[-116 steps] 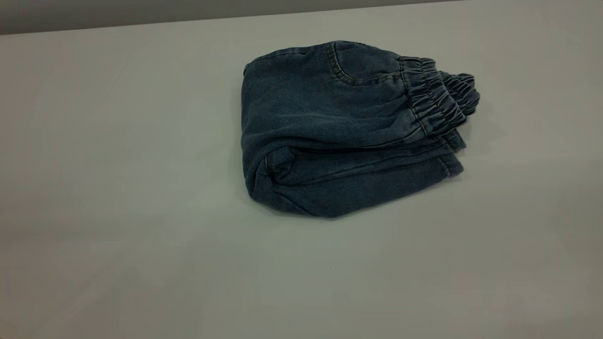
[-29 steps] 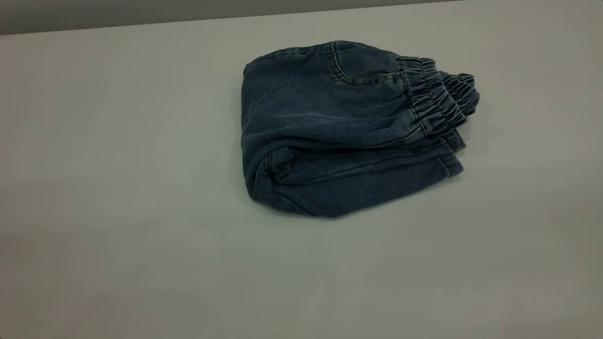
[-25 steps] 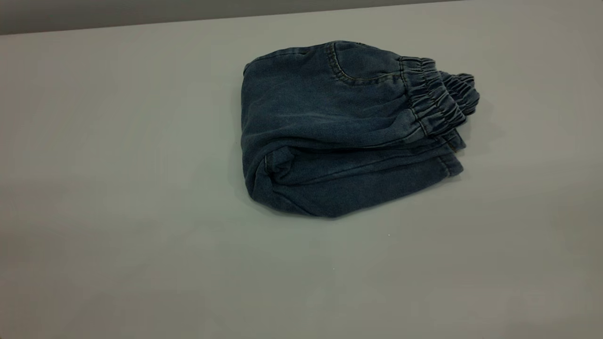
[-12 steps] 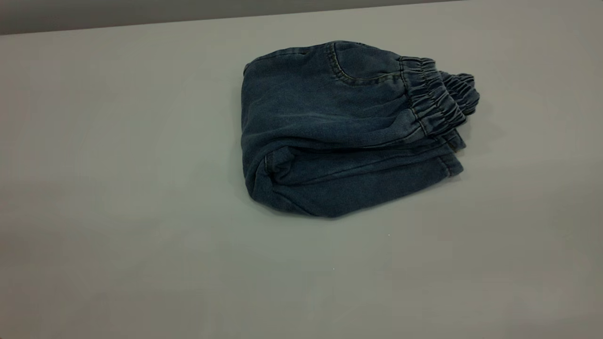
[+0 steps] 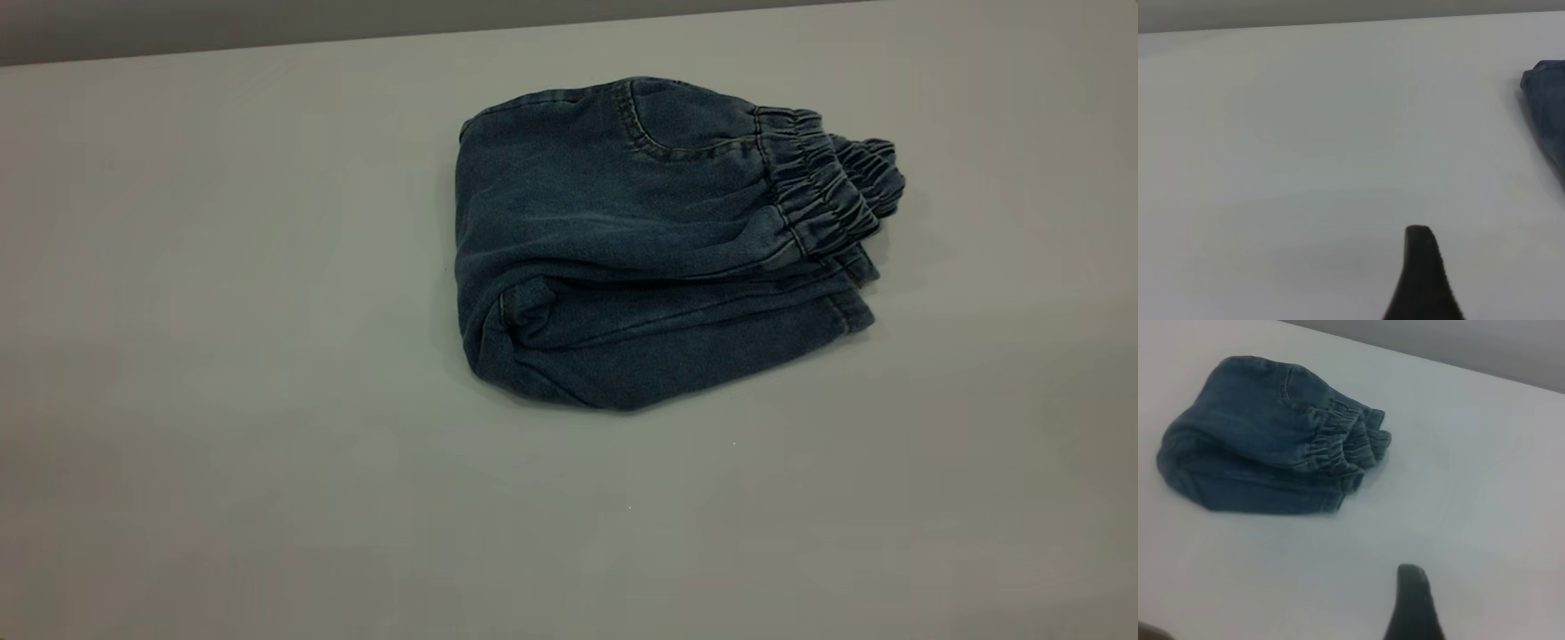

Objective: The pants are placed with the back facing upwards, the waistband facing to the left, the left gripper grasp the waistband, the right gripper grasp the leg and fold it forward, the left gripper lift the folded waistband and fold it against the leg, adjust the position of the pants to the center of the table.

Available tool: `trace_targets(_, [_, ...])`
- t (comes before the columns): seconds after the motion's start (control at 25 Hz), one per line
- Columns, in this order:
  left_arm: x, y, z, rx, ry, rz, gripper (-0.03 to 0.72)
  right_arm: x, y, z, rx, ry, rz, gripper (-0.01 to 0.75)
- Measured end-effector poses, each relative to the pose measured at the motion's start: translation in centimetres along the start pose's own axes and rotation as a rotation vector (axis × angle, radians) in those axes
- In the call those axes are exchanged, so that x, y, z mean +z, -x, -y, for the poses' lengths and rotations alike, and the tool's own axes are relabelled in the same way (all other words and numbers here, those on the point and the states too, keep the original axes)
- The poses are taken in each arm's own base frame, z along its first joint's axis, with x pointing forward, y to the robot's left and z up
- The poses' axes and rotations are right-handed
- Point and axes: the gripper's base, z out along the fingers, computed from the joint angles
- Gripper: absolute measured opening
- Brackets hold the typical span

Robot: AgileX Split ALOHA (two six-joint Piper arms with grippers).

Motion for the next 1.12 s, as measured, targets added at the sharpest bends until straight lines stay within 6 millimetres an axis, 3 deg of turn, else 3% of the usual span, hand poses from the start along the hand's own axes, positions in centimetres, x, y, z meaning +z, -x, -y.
trace_targets(0.36, [0.0, 0.0, 0.0, -0.001, 0.000, 0.000, 0.464, 0.0, 0.5, -0.1, 0.065, 0.011, 0.056, 0.425])
trace_targets(0.8, [0.0, 0.0, 0.0, -0.002, 0.000, 0.000, 0.464, 0.3, -0.5, 1.8, 0.252, -0.201, -0.009, 0.425])
trace_targets(1.12, [0.0, 0.0, 0.0, -0.001, 0.000, 0.000, 0.464, 0.2, -0.4, 1.9, 0.254, -0.206, 0.003, 0.425])
